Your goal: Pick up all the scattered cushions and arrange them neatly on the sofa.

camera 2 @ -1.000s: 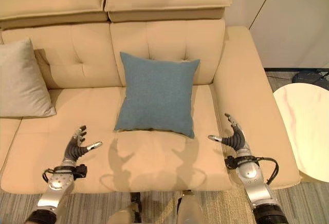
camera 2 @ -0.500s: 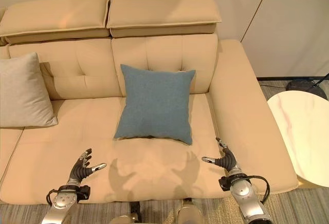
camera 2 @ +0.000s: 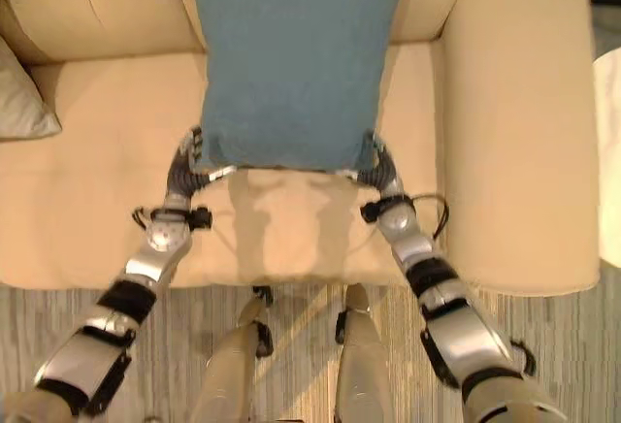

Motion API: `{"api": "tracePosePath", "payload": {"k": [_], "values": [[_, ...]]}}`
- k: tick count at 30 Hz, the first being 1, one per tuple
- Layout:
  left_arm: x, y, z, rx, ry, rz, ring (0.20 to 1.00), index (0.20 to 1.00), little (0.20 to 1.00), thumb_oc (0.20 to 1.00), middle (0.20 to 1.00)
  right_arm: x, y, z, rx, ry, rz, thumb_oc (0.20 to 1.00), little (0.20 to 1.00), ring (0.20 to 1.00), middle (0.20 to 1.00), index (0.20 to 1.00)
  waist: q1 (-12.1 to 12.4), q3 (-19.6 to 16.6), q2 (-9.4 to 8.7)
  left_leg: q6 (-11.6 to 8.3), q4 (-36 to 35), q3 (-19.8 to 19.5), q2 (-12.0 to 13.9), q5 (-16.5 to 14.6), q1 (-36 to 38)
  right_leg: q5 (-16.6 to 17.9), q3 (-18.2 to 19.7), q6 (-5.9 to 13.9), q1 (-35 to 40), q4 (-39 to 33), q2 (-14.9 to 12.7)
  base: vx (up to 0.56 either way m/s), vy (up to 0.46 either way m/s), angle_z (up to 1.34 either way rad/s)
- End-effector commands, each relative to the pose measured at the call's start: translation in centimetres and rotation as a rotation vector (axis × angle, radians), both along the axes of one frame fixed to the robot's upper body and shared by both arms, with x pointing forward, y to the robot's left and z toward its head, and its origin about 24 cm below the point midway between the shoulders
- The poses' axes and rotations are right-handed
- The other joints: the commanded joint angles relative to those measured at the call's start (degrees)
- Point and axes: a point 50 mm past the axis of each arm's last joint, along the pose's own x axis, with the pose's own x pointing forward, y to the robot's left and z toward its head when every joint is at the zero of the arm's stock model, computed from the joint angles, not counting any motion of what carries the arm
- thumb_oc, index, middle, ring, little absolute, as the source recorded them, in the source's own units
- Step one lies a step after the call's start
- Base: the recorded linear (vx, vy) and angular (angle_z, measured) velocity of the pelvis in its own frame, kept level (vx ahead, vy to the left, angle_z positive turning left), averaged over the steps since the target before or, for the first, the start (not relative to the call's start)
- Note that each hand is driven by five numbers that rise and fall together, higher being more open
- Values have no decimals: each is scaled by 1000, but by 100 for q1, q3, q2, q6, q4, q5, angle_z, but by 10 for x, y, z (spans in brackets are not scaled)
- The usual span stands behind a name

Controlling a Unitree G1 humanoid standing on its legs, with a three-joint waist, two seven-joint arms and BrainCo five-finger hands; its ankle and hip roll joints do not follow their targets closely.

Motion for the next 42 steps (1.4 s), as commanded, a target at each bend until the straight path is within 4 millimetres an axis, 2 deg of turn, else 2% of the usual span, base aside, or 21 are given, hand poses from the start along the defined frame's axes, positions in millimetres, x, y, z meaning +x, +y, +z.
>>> {"api": "tracePosePath", "payload": {"k": [1, 2, 3, 4, 6, 10, 16, 19, 24, 25, 26, 27, 35, 42], "values": [[-1, 16, 26, -2, -127, 47, 1000, 1000, 1000, 1000, 1000, 3, -5, 13, 44, -55, -28, 1000, 1000, 1000, 1000, 1000, 117, -84, -273, -263, 674, 37, -43, -585, -315, -894, -37, 346, 141, 522, -134, -9, 14, -4], [1, 14, 42, -7, -175, 41, 1000, 1000, 1000, 1000, 1000, 7, -9, 27, 44, -85, -54, 1000, 1000, 1000, 1000, 1000, 132, -68, -236, -272, 666, 40, -48, -581, -463, -865, -31, 368, 12, 492, -142, 0, 0, 0], [2, 12, 51, -8, -201, 35, 1000, 1000, 1000, 1000, 1000, 9, -13, 36, 48, -107, -82, 1000, 1000, 1000, 1000, 1000, 133, -49, -214, -271, 653, 31, -67, -562, -553, -839, -32, 380, -69, 465, -142, 0, 0, 0], [2, 12, 51, -8, -202, 34, 1000, 1000, 1000, 1000, 1000, 9, -13, 37, 49, -108, -82, 1000, 1000, 1000, 1000, 1000, 134, -55, -214, -271, 657, 29, -67, -562, -568, -837, -33, 380, -82, 468, -142, 0, 0, 0], [1, 10, 63, -10, -247, 28, 1000, 1000, 1000, 1000, 1000, 10, -15, 52, 58, -172, -120, 1000, 1000, 1000, 1000, 1000, 126, -53, -189, -268, 618, 22, -73, -546, -671, -804, -24, 402, -194, 417, -144, 15, 26, -4], [-1, 5, 59, -29, -250, 27, 1000, 1000, 1000, 1000, 1000, 6, -17, 57, 59, -225, -151, 1000, 1000, 1000, 1000, 1000, 116, -125, -143, -264, 410, 13, -140, -493, -670, -787, -29, 422, -303, 380, -138, 28, 10, -1], [-1, 3, 56, -27, -234, 11, 1000, 1000, 1000, 1000, 1000, 7, -12, 48, 107, -165, -65, 1000, 1000, 1000, 1000, 1000, 115, -179, -129, -269, 316, 0, -181, -501, -600, -806, -35, 413, -343, 426, -162, 3, -8, 2], [0, -1, 66, -8, -258, -18, 1000, 1000, 1000, 1000, 1000, 12, -8, 47, 134, -98, 10, 1000, 1000, 1000, 1000, 1000, 157, -171, -121, -278, 340, -19, -202, -506, -648, -775, -35, 422, -381, 424, -182, -6, -34, 3], [1, 4, 68, -24, -257, -3, 1000, 1000, 1000, 1000, 1000, 13, -6, 75, 82, -196, -25, 1000, 1000, 1000, 1000, 1000, 159, -141, -96, -297, 303, 9, -186, -449, -709, -736, -47, 449, -431, 383, -186, 2, -5, 1], [1, 4, 68, -24, -256, -3, 1000, 1000, 1000, 1000, 1000, 12, -6, 75, 82, -195, -26, 1000, 1000, 1000, 1000, 1000, 160, -143, -97, -298, 302, 10, -186, -448, -708, -736, -46, 449, -431, 383, -186, 0, 0, 0], [0, 7, 64, -38, -245, 19, 1000, 1000, 1000, 1000, 1000, 6, -2, 87, 89, -292, -43, 1000, 1000, 1000, 1000, 1000, 124, -144, -104, -290, 261, 14, -182, -457, -688, -749, -44, 447, -437, 381, -166, 0, 0, 0], [0, 7, 62, -47, -242, 29, 1000, 1000, 1000, 1000, 1000, 3, 0, 89, 84, -321, -49, 1000, 1000, 1000, 1000, 1000, 109, -138, -109, -286, 259, 8, -183, -466, -682, -750, -43, 446, -443, 387, -159, 32, 9, 1], [-5, 11, 42, -74, -198, 79, 1000, 1000, 1000, 1000, 1000, -14, -14, 64, 83, -365, -171, 1000, 1000, 1000, 1000, 1000, -11, -203, -137, -249, 313, 2, -198, -574, -660, -780, -29, 436, -461, 476, -196, 4, 1, 1], [-6, 11, 41, -84, -201, 97, 1000, 1000, 1000, 1000, 1000, -14, -13, 53, 116, -339, -212, 1000, 1000, 1000, 1000, 1000, -36, -144, -85, -228, 449, 29, -214, -658, -732, -785, 28, 432, -535, 563, -238, -8, 7, -2]]}}
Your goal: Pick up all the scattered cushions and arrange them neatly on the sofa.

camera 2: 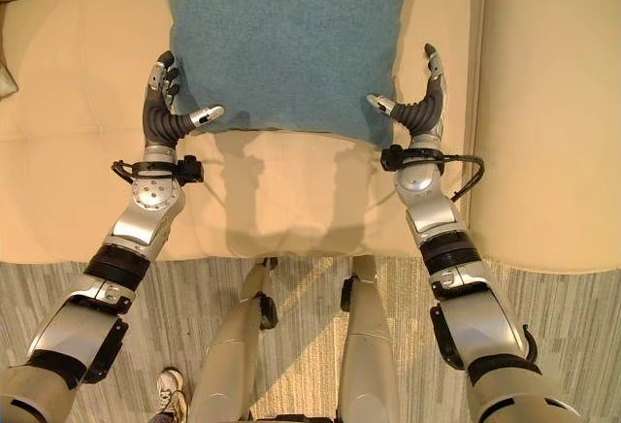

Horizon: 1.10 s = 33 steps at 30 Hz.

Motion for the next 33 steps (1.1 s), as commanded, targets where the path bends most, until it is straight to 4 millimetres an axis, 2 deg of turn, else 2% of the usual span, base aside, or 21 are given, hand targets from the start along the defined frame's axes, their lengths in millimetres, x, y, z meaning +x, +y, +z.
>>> {"api": "tracePosePath", "payload": {"k": [1, 5, 7, 10, 13, 20, 21, 22, 28, 30, 33], "values": [[-2, 8, 8, -9, -58, 44, 1000, 1000, 1000, 1000, 1000, 2, 9, 9, 12, -52, -9, 1000, 1000, 1000, 1000, 1000, 31, -306, -181, -259, 515, 14, -89, -786, -169, -627, -85, 421, 370, -53, -112, 0, 0, 0], [-1, 4, 11, -6, -65, 28, 1000, 1000, 1000, 1000, 1000, 8, 19, 9, 73, -24, 71, 1000, 1000, 1000, 1000, 1000, 65, -284, -150, -252, 558, -3, -97, -786, -228, -627, -85, 416, 317, -19, -128, -7, -13, -2], [0, 2, 21, 11, -89, -5, 1000, 1000, 1000, 1000, 1000, 16, 24, 19, 85, 9, 172, 1000, 1000, 1000, 1000, 1000, 119, -279, -131, -252, 561, -19, -110, -761, -275, -603, -89, 422, 260, -14, -133, 5, -45, 2], [1, 0, 26, 19, -103, -25, 1000, 1000, 1000, 1000, 1000, 19, 26, 29, 84, 9, 224, 1000, 1000, 1000, 1000, 1000, 152, -286, -127, -258, 545, -29, -110, -734, -300, -599, -110, 425, 233, -16, -136, 16, -48, 4], [2, -1, 27, 28, -97, -39, 1000, 1000, 1000, 1000, 1000, 20, 31, 39, 94, -5, 292, 1000, 1000, 1000, 1000, 1000, 189, -303, -135, -269, 518, -44, -100, -693, -323, -608, -136, 432, 209, -11, -130, 11, -21, 2], [6, -7, 29, 34, -87, -76, 1000, 1000, 1000, 1000, 1000, 23, 45, 46, 183, 19, 457, 1000, 1000, 1000, 1000, 1000, 249, -343, -164, -291, 474, -76, -97, -654, -351, -613, -178, 432, 179, -10, -125, 11, -30, 2], [7, -9, 31, 36, -90, -85, 1000, 1000, 1000, 1000, 1000, 25, 48, 47, 188, 30, 484, 906, 906, 906, 906, 906, 264, -347, -159, -294, 478, -77, -92, -656, -364, -612, -192, 433, 163, -5, -135, -2, -22, 8], [7, -13, 36, 33, -106, -105, 1000, 1000, 1000, 1000, 1000, 27, 54, 48, 189, 51, 522, 200, 200, 200, 200, 200, 297, -347, -149, -301, 498, -79, -96, -655, -402, -610, -203, 435, 133, 3, -138, -1, -25, 9], [6, -17, 49, 19, -154, -133, 1000, 1000, 1000, 1000, 1000, 28, 58, 66, 152, 8, 513, 200, 200, 200, 200, 200, 371, -369, -121, -311, 539, -106, -94, -654, -484, -598, -251, 457, 76, 1, -163, 4, -7, 7], [6, -17, 49, 17, -156, -133, 1000, 1000, 1000, 1000, 1000, 27, 57, 69, 154, -10, 508, 200, 200, 200, 200, 200, 372, -381, -118, -309, 534, -112, -97, -654, -497, -600, -244, 458, 65, -1, -161, 0, 0, 0], [6, -11, 46, 1, -148, -110, 1000, 1000, 1000, 1000, 1000, 20, 55, 84, 132, -101, 484, 200, 200, 200, 200, 200, 368, -420, -135, -305, 524, -143, -98, -656, -544, -603, -234, 460, 7, 2, -158, 0, 0, 0]]}}
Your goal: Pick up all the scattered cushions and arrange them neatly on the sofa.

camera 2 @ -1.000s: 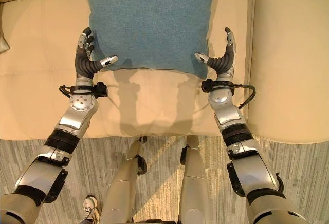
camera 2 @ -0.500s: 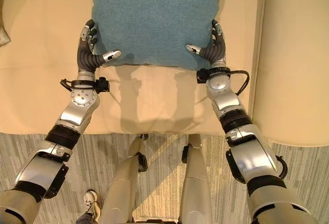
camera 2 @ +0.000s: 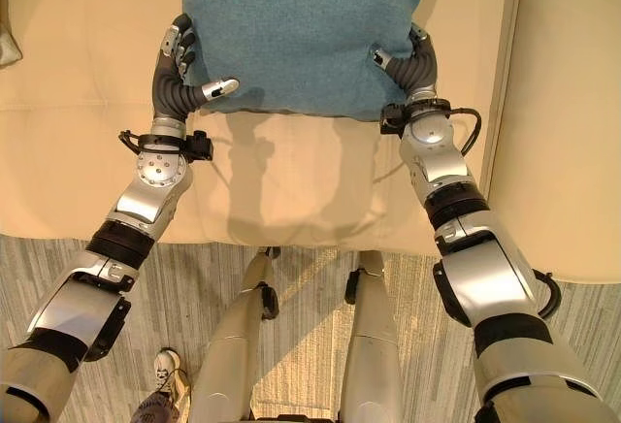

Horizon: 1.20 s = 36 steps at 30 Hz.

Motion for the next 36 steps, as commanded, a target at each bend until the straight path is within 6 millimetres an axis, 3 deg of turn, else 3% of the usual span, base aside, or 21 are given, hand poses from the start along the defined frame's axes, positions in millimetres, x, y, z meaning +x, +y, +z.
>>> {"api": "tracePosePath", "payload": {"k": [1, 6, 16, 23, 24, 25, 26, 27, 29, 30, 31, 32, 36], "values": [[-3, 12, 9, -36, -62, 8, 1000, 1000, 1000, 1000, 1000, -9, 41, 28, -26, -175, 129, 200, 200, 200, 200, 200, 122, -405, -170, -294, 322, 33, -104, -738, -21, -408, -98, 519, 580, -550, -79, 0, 0, 0], [4, 20, 10, -167, -36, 58, 1000, 1000, 1000, 1000, 1000, -15, 38, 40, -33, -249, 76, 200, 200, 200, 200, 200, 60, -431, -242, -288, 383, 6, -100, -773, -123, -397, -94, 515, 513, -533, -78, 0, 0, 0], [12, 26, 14, -226, -15, 178, 1000, 1000, 1000, 1000, 1000, -13, 46, 29, -58, -215, 61, 200, 200, 200, 200, 200, -22, -417, -330, -259, 510, -39, -61, -827, -258, -408, -66, 503, 398, -456, -75, 2, -5, 3], [29, 26, 23, 5, 95, 200, 1000, 1000, 1000, 1000, 1000, -12, 50, 32, -68, -210, 94, 200, 200, 200, 200, 200, -149, -368, -343, -245, 593, -48, -27, -823, -399, -374, -33, 503, 259, -406, -60, 11, 10, 1], [31, 25, 25, 74, 117, 210, 1000, 1000, 1000, 1000, 1000, -12, 52, 32, -67, -207, 104, 200, 200, 200, 200, 200, -170, -411, -325, -285, 569, -105, -6, -964, -355, -499, 13, 550, 285, -400, -29, 0, 0, 0], [34, 21, 30, 129, 127, 208, 1000, 1000, 1000, 1000, 1000, -12, 53, 34, -71, -210, 112, 200, 200, 200, 200, 200, -208, -351, -349, -239, 613, -52, -19, -828, -459, -364, -5, 510, 186, -384, -48, 73, 44, 0], [37, 15, 40, 204, 121, 232, 1000, 1000, 1000, 1000, 1000, -12, 56, 35, -77, -211, 128, 200, 200, 200, 200, 200, -236, -381, -345, -280, 600, -113, 1, -973, -446, -484, 26, 565, 192, -382, -21, -84, 25, -2], [37, 15, 42, 205, 118, 231, 1000, 1000, 1000, 1000, 1000, -12, 56, 36, -77, -214, 127, 200, 200, 200, 200, 200, -246, -329, -364, -236, 631, -59, -13, -832, -521, -352, -9, 520, 131, -380, -48, 0, 0, 0], [40, 5, 54, 267, 108, 226, 1000, 1000, 1000, 1000, 1000, -13, 59, 43, -80, -229, 143, 200, 200, 200, 200, 200, -298, -299, -381, -233, 635, -66, -21, -833, -578, -339, 3, 526, 70, -379, -45, -41, 3, 0], [41, 2, 57, 287, 108, 220, 956, 956, 956, 956, 956, -14, 61, 45, -81, -236, 154, 200, 200, 200, 200, 200, -317, -286, -389, -233, 644, -62, -19, -828, -611, -329, 9, 529, 43, -377, -46, 0, 0, 0], [41, -4, 61, 298, 101, 202, 520, 520, 520, 520, 520, -14, 64, 48, -82, -246, 167, 200, 200, 200, 200, 200, -336, -271, -394, -231, 643, -61, -18, -826, -638, -320, 19, 533, 13, -376, -46, 0, 0, 0], [41, -14, 64, 304, 96, 155, 200, 200, 200, 200, 200, -16, 67, 53, -83, -262, 180, 200, 200, 200, 200, 200, -364, -242, -390, -223, 638, -56, -24, -815, -679, -300, 31, 540, -35, -379, -45, -7, 43, -3], [38, -26, 63, 266, 83, 77, 200, 200, 200, 200, 200, -18, 71, 57, -88, -281, 187, 200, 200, 200, 200, 200, -384, -195, -385, -208, 643, -38, -31, -806, -739, -298, 41, 543, -114, -354, -39, 18, 12, -1]]}}
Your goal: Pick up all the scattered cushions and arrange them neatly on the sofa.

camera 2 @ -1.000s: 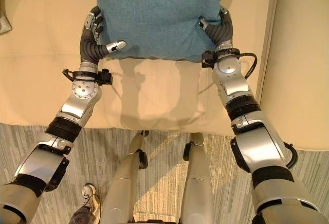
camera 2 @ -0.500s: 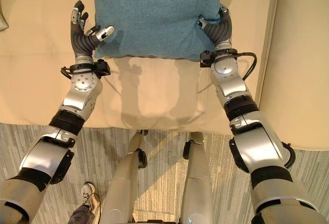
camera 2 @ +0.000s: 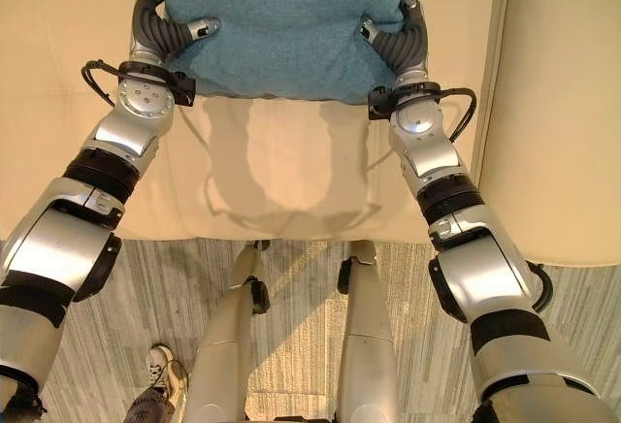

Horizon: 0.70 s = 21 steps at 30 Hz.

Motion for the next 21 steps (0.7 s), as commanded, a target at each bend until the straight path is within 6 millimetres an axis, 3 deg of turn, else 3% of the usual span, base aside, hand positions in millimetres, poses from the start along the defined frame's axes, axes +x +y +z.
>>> {"api": "tracePosePath", "payload": {"k": [1, 3, 5, 6, 8, 10, 11, 13, 17, 21], "values": [[1, -37, -3, 40, 27, -167, 200, 200, 200, 200, 200, -11, 49, 34, -21, -145, 183, 200, 200, 200, 200, 200, -16, -76, -182, -241, 322, 8, 4, -947, 37, -363, -21, 635, 693, -731, 1, 74, 18, -1], [0, -40, -5, 15, 18, -191, 200, 200, 200, 200, 200, -12, 50, 34, -22, -149, 182, 200, 200, 200, 200, 200, -28, -29, -193, -189, 364, 63, -13, -818, -42, -231, -46, 580, 607, -703, -13, -41, 4, -3], [-3, -42, -4, -26, -11, -217, 200, 200, 200, 200, 200, -13, 48, 33, -15, -157, 171, 200, 200, 200, 200, 200, 2, -86, -173, -225, 381, 11, -6, -985, 11, -367, 5, 612, 654, -692, 18, -7, -6, -7], [-3, -42, -4, -26, -11, -217, 200, 200, 200, 200, 200, -13, 48, 33, -15, -158, 170, 200, 200, 200, 200, 200, -16, -44, -187, -182, 413, 68, -17, -847, -59, -236, -32, 565, 601, -693, -7, -8, -19, -5], [-8, -42, 0, -91, -61, -239, 200, 200, 200, 200, 200, -15, 47, 34, -8, -182, 154, 200, 200, 200, 200, 200, 15, -105, -176, -223, 444, -3, 3, -1017, -5, -385, 11, 598, 644, -652, 21, 28, -14, -6], [-13, -46, 4, -117, -106, -257, 200, 200, 200, 200, 200, -18, 46, 35, -3, -209, 137, 200, 200, 200, 200, 200, -2, -91, -199, -182, 502, 46, -5, -899, -73, -274, -25, 546, 585, -611, 0, 0, 0, 0], [-15, -48, 9, -128, -137, -268, 200, 200, 200, 200, 200, -20, 46, 38, 5, -229, 130, 200, 200, 200, 200, 200, 14, -147, -186, -227, 483, -12, 10, -1044, -5, -414, 10, 591, 632, -593, 28, -81, -32, 0], [-18, -50, 12, -144, -165, -274, 200, 200, 200, 200, 200, -22, 45, 40, 12, -255, 118, 200, 200, 200, 200, 200, -9, -129, -208, -192, 513, 42, 5, -899, -81, -283, -28, 546, 567, -591, 4, -40, -14, 1], [-37, -61, 31, -192, -324, -322, 200, 200, 200, 200, 200, -36, 46, 55, 48, -380, 91, 200, 200, 200, 200, 200, -10, -160, -224, -216, 533, 18, 16, -919, -99, -307, -38, 547, 562, -563, 17, -6, -16, 0], [-68, -70, 46, -223, -532, -364, 200, 200, 200, 200, 200, -61, 50, 69, 41, -563, 75, 200, 200, 200, 200, 200, -30, -193, -241, -238, 568, 17, 38, -977, -132, -353, -50, 547, 488, -493, 30, 0, 0, 0]]}}
